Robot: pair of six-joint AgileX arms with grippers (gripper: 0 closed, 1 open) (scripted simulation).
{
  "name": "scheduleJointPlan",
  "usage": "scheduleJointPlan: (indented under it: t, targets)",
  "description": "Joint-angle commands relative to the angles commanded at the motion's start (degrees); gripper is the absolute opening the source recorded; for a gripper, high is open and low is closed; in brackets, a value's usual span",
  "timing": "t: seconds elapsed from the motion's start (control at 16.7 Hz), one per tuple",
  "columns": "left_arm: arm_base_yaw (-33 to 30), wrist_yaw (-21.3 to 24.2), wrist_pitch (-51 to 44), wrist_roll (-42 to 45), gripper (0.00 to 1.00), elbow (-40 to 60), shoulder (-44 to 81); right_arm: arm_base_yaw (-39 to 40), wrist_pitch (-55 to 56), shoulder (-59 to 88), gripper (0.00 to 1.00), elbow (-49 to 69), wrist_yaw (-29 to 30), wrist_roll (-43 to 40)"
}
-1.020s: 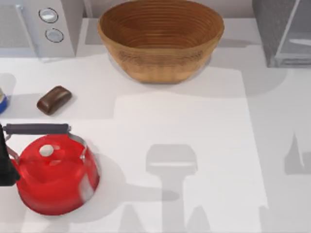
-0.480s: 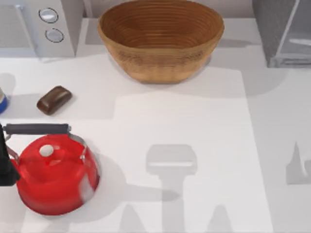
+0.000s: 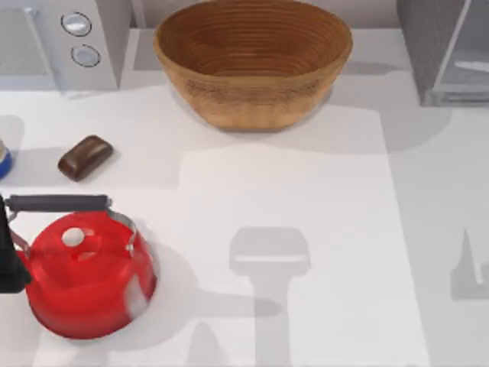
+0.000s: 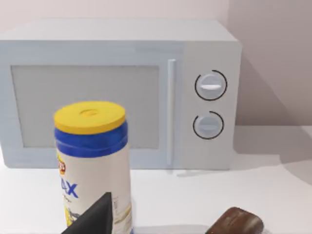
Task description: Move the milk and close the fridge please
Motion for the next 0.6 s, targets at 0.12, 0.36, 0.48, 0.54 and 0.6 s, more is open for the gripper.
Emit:
scheduleJointPlan:
  t: [0.12,0.36,0.48,0.54,0.6]
  targets:
    - [0.0,0.0,0.0,0.0,1.0,0.0,0.0,-0.09,-9.54,-5.3,1.0,4.36,0.16,-0.19]
    - [0.0,0.0,0.0,0.0,1.0,0.0,0.0,-0.31,-31.22,-16.53,1.0,13.57,0.51,-0.55]
    - [0.0,0.0,0.0,0.0,1.0,0.0,0.0,-0.33,-41.92,-21.85,1.0,17.92,0.61,-0.63]
    - [0.0,0.0,0.0,0.0,1.0,0.0,0.0,-0.33,-46.9,-24.31,1.0,19.92,0.64,-0.65]
    - [0.0,0.0,0.0,0.0,1.0,0.0,0.0,-0.32,-51.49,-26.58,1.0,21.78,0.66,-0.67]
